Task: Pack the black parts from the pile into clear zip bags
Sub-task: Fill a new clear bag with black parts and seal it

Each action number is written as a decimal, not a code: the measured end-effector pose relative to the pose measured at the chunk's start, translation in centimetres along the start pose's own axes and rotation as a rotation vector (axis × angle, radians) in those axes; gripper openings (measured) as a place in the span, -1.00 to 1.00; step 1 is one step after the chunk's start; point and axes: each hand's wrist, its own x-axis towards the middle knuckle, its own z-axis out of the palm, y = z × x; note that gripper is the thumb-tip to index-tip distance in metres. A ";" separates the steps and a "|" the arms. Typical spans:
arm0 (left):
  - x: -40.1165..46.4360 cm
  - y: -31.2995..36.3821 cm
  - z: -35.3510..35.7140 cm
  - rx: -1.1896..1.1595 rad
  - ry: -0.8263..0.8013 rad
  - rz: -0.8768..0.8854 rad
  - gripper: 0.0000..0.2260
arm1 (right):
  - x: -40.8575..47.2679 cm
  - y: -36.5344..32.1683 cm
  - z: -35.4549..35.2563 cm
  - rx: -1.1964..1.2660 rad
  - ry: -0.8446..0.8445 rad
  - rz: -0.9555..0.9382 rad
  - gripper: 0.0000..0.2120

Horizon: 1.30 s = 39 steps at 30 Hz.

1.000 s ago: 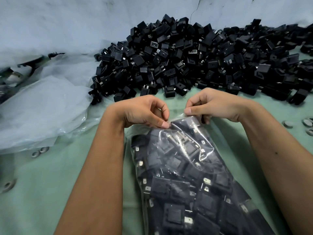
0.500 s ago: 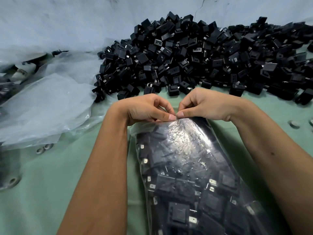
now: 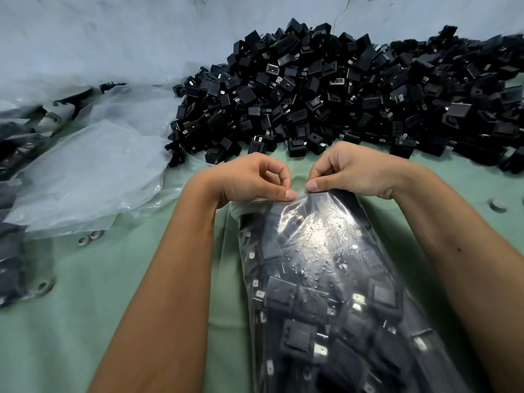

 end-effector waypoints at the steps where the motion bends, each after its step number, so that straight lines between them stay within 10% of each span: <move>1: -0.4 -0.1 0.2 -0.006 0.014 0.015 -0.85 | 0.0 0.0 0.0 0.003 0.004 -0.001 -0.80; 7: -2.2 -0.4 0.3 -0.057 0.087 0.061 -0.60 | -0.1 0.2 -0.1 0.006 -0.019 0.017 -0.82; 16: -2.1 -0.8 0.2 -0.046 0.009 0.016 -0.87 | 0.0 -0.1 0.3 -0.032 -0.015 0.014 -0.83; 39: 1.0 1.2 3.0 -0.346 0.171 -0.146 -0.76 | -0.3 0.7 -0.2 0.251 0.046 -0.065 -0.76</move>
